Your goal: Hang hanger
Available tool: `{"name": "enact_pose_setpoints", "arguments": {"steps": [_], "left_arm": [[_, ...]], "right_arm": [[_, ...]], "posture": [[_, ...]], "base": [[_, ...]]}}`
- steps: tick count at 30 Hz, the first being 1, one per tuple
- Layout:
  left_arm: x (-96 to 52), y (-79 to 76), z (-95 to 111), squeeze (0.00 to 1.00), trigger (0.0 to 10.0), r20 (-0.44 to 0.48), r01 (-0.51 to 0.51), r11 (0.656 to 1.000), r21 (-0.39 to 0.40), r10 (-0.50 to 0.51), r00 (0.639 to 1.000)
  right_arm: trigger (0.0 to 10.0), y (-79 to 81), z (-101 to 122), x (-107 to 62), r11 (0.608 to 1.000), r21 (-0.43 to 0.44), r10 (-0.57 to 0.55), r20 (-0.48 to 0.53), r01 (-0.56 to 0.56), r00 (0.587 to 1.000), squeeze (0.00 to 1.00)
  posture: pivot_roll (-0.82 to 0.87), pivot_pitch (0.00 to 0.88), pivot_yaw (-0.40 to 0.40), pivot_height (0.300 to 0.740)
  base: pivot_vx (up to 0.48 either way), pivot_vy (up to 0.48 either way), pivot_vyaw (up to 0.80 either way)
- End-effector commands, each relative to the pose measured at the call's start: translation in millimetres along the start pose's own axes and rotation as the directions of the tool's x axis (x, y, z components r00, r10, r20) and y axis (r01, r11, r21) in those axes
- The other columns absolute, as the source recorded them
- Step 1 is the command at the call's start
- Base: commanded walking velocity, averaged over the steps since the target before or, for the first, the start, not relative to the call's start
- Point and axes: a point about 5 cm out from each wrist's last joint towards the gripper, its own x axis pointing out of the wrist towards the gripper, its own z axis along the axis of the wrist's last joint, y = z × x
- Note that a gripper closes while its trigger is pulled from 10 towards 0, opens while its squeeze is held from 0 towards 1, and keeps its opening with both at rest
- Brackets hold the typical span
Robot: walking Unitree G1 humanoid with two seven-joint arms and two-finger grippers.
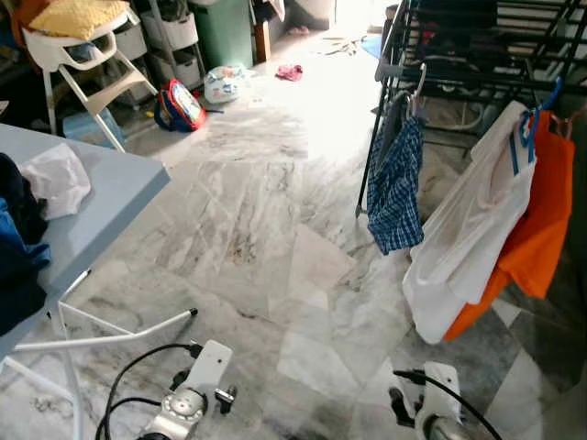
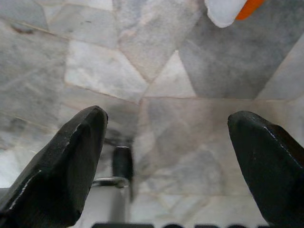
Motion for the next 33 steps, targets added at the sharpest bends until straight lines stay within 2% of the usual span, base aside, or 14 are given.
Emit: {"name": "enact_pose_setpoints", "arguments": {"steps": [1,14,17,20,21,24,27,33], "left_arm": [[-1.2,2.8,-6,0.00,10.0,-0.018,-0.011,1.000,0.003,0.011,1.000],[-0.5,-2.5,-5,0.00,10.0,-0.022,-0.016,1.000,-0.002,0.016,1.000],[-0.5,-2.0,-6,0.00,10.0,-0.024,-0.021,1.000,-0.023,0.020,1.000],[-0.7,-0.8,-6,0.00,10.0,-0.026,-0.026,0.997,-0.079,0.024,0.999],[-0.9,0.5,-7,0.00,10.0,-0.027,-0.029,0.992,-0.119,0.026,0.999],[-1.0,2.7,-6,0.00,10.0,-0.024,-0.032,0.991,-0.129,0.029,0.999],[-1.2,8.9,-5,0.00,10.0,-0.019,-0.057,0.990,-0.131,0.055,0.998],[-2.0,21.9,-3,0.00,10.0,-0.036,-0.128,0.971,-0.202,0.123,0.992]], "right_arm": [[10.0,4.9,-3,0.0,1.000,0.005,0.013,-0.011,-0.013,1.000,0.00],[10.0,6.7,-2,0.3,1.000,0.003,0.018,-0.011,-0.018,1.000,0.00],[10.0,6.5,-3,0.1,1.000,0.004,0.018,-0.014,-0.018,1.000,0.00],[10.0,7.6,-2,0.3,0.999,0.032,0.021,-0.011,-0.020,1.000,0.00],[10.0,9.3,0,0.9,0.998,0.052,0.023,-0.006,-0.023,1.000,0.00],[10.0,11.1,2,1.6,0.998,0.066,0.024,-0.002,-0.024,1.000,0.00],[10.0,18.1,6,2.7,0.996,0.081,0.042,0.008,-0.043,0.999,0.00],[10.0,32.5,15,4.8,0.988,0.122,0.087,0.036,-0.090,0.996,0.00]], "posture": [[-0.04,0.071,0.023,0.740],[-0.04,0.073,0.023,0.740],[-0.04,0.074,0.021,0.740],[-0.03,0.073,0.022,0.740],[-0.03,0.071,0.025,0.740],[-0.03,0.071,0.025,0.740],[-0.01,0.065,0.035,0.740],[0.00,0.058,0.036,0.740]], "base": [[0.000,0.000,0.00],[0.000,0.000,0.00],[0.000,0.000,0.00],[0.000,0.000,0.00],[0.000,0.000,0.00],[0.000,0.000,0.00],[0.000,0.000,0.00],[0.000,0.000,0.00]]}}
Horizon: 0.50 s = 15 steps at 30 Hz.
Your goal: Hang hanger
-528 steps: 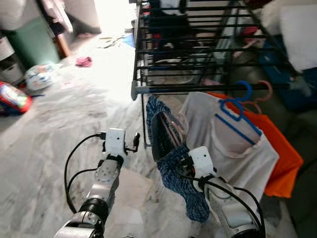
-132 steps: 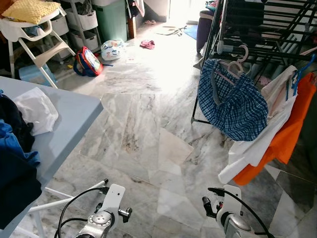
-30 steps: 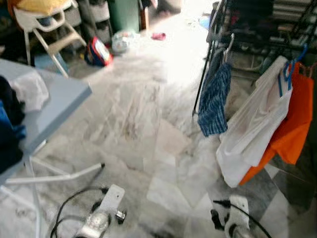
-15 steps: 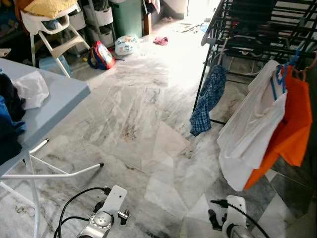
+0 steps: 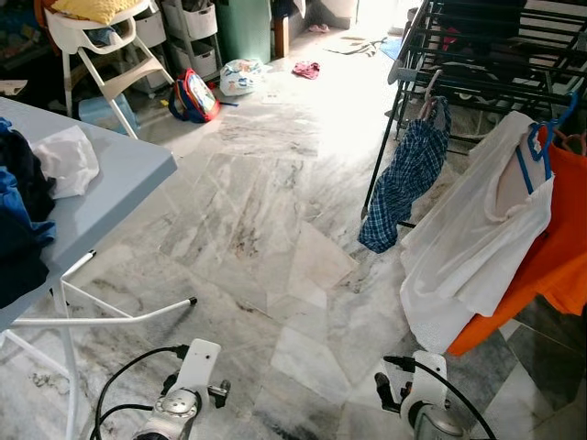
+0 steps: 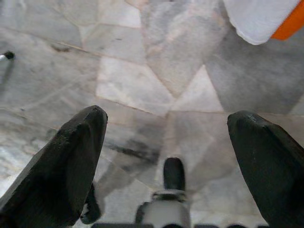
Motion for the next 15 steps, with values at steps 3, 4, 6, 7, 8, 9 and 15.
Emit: {"name": "enact_pose_setpoints", "arguments": {"steps": [3,4,6,7,8,9,15], "left_arm": [[0.2,5.7,0.5,0.00,10.0,-0.017,-0.025,0.999,-0.047,0.024,1.000],[0.2,6.1,0.1,0.00,10.0,-0.020,-0.026,0.997,-0.066,0.025,0.999],[0.2,6.3,0.0,0.00,10.0,-0.022,-0.025,0.997,-0.073,0.024,0.999],[0.1,6.5,-0.4,0.00,10.0,-0.025,-0.024,0.996,-0.087,0.022,0.999],[0.1,6.5,-0.6,0.00,10.0,-0.026,-0.024,0.995,-0.097,0.021,0.999],[0.0,6.7,-1.9,0.00,10.0,-0.035,-0.027,0.991,-0.130,0.022,0.999],[0.0,3.1,-2.0,0.00,10.0,-0.028,0.009,0.996,-0.088,-0.011,1.000]], "right_arm": [[10.0,4.9,2.3,1.3,1.000,0.010,0.018,-0.004,-0.018,1.000,0.00],[10.0,4.8,2.5,1.3,1.000,0.010,0.019,-0.004,-0.019,1.000,0.00],[10.0,4.1,2.9,1.4,1.000,0.009,0.018,-0.004,-0.018,1.000,0.00],[10.0,1.9,2.7,1.1,1.000,0.007,0.014,-0.005,-0.013,1.000,0.00],[10.0,0.9,2.5,1.0,1.000,0.007,0.011,-0.006,-0.011,1.000,0.00],[10.0,-1.2,1.7,0.6,1.000,0.009,0.006,-0.009,-0.006,1.000,0.00],[10.0,-3.4,-0.3,-0.1,1.000,0.005,0.001,-0.015,-0.001,1.000,0.00]], "posture": [[0.00,0.056,0.034,0.740],[0.00,0.056,0.033,0.740],[0.00,0.056,0.032,0.740],[0.00,0.056,0.029,0.740],[0.00,0.056,0.029,0.740],[0.00,0.056,0.028,0.740],[0.00,0.057,0.029,0.740]], "base": [[0.000,0.000,0.00],[0.000,0.000,0.00],[0.000,0.000,0.00],[0.000,0.000,0.00],[0.000,0.000,0.00],[0.000,0.000,0.00],[0.000,0.000,0.00]]}}
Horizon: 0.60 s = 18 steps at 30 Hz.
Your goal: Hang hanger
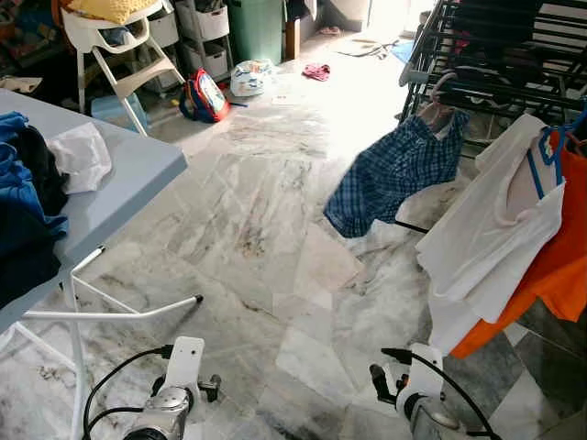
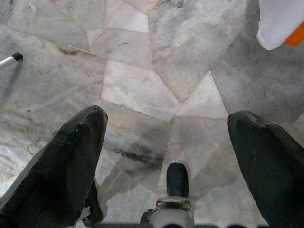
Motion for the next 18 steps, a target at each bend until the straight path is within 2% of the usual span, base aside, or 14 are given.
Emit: {"name": "enact_pose_setpoints", "arguments": {"steps": [1,18], "left_arm": [[-0.2,0.0,-2.0,0.00,10.0,-0.008,0.005,1.000,0.012,-0.005,1.000],[-0.4,-2.9,-3.3,0.00,10.0,-0.007,0.027,0.999,0.028,-0.027,1.000]], "right_arm": [[10.0,-1.4,-6.1,-1.2,1.000,0.007,-0.006,-0.026,0.006,1.000,0.00],[10.0,-1.2,-11.2,-2.0,1.000,0.003,-0.017,-0.049,0.017,0.999,0.00]], "posture": [[0.00,0.057,0.029,0.740],[-0.01,0.061,0.032,0.740]], "base": [[0.000,0.000,0.00],[0.000,0.000,0.00]]}}
